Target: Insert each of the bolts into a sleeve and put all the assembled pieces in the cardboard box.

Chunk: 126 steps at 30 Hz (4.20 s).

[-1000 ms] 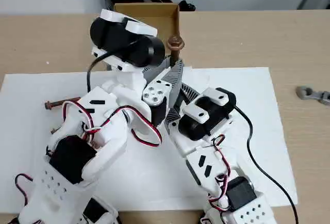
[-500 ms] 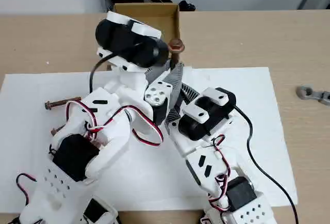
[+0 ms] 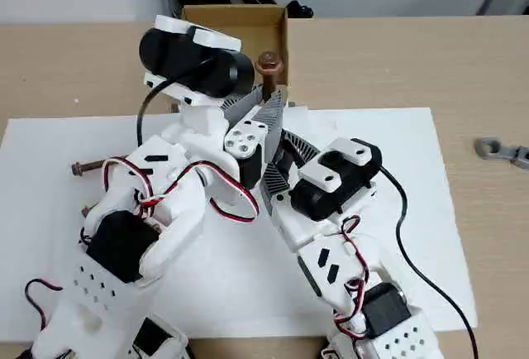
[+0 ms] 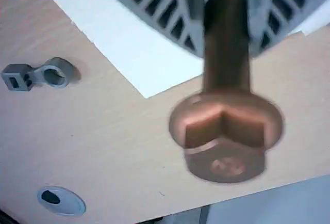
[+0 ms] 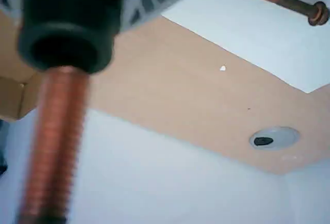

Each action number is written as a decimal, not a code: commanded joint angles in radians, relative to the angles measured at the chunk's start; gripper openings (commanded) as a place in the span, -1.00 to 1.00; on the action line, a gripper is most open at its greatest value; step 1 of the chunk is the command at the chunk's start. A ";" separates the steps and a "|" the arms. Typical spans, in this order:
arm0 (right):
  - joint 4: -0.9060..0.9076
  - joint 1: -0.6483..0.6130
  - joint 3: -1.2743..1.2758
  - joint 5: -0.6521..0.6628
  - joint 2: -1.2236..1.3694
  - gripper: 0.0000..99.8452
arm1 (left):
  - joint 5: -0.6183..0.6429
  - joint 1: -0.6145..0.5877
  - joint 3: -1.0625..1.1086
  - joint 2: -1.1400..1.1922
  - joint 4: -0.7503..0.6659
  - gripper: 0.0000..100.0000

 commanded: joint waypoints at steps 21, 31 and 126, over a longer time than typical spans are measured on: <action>-0.019 0.008 -0.012 -0.009 -0.010 -0.99 | -0.003 0.044 0.133 -0.021 -0.021 -0.99; 0.024 0.008 -0.026 -0.009 -0.008 -0.99 | -0.003 0.048 0.041 -0.021 0.035 -0.99; -0.289 0.211 -1.369 -0.011 1.903 -0.57 | -0.414 -0.617 0.024 -0.020 0.509 -0.99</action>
